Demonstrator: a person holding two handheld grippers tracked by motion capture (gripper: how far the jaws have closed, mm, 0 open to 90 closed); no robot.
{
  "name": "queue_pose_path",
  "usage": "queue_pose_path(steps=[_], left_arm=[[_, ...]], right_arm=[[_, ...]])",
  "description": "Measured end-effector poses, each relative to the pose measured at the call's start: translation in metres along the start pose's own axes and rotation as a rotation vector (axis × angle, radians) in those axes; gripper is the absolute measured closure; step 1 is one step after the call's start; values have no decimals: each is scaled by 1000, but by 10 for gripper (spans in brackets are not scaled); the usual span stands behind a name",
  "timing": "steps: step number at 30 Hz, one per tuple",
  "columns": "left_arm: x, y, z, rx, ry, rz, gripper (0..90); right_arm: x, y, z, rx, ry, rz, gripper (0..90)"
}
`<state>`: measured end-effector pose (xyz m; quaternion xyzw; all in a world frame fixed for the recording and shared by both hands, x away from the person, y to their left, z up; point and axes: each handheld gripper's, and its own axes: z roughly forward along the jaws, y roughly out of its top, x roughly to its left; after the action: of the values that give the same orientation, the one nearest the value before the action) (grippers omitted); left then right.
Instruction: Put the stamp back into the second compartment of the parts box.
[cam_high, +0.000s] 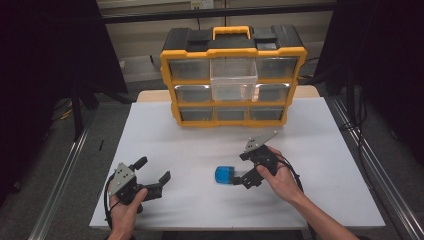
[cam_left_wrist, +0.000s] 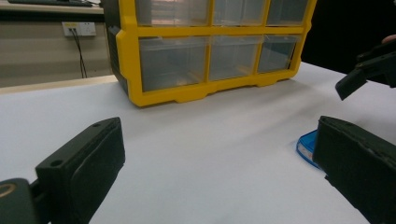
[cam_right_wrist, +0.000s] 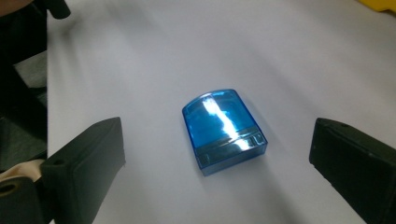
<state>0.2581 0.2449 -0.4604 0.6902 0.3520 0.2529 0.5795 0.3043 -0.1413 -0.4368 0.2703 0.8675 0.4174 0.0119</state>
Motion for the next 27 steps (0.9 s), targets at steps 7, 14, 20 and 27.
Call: queue_pose_path(steps=[7,14,20,27], left_arm=[[-1,0,-1,8,-8,4,27],[-5,1,-2,-8,-20,-7,27],[-3,1,-2,2,-6,-6,27],[-3,1,-3,-1,-8,-1,27]], right_arm=[[-6,11,10,81,40,-33,51],[-4,22,27,251,53,-73,155],[-13,24,41,316,52,-83,201],[-18,21,49,352,80,-71,257]])
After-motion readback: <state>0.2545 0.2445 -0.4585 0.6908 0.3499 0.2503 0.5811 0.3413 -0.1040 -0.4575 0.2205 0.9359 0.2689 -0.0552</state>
